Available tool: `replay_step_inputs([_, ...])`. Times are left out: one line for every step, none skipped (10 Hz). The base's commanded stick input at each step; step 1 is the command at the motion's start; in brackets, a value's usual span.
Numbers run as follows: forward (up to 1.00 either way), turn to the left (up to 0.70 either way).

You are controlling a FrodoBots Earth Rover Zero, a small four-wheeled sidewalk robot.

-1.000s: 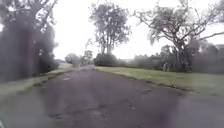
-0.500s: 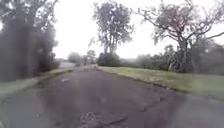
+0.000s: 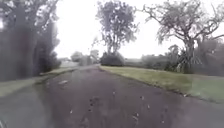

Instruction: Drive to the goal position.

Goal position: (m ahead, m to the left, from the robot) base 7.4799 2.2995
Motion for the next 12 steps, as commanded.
replay_step_inputs([0.85,0.0])
replay_step_inputs([0.85,0.0])
replay_step_inputs([0.85,0.0])
replay_step_inputs([0.85,0.0])
replay_step_inputs([0.85,0.0])
replay_step_inputs([0.85,0.0])
replay_step_inputs([0.85,0.0])
replay_step_inputs([0.85,0.0])
replay_step_inputs([0.85,0.0])
replay_step_inputs([0.85,0.0])
replay_step_inputs([0.85,0.0])
replay_step_inputs([0.85,0.0])
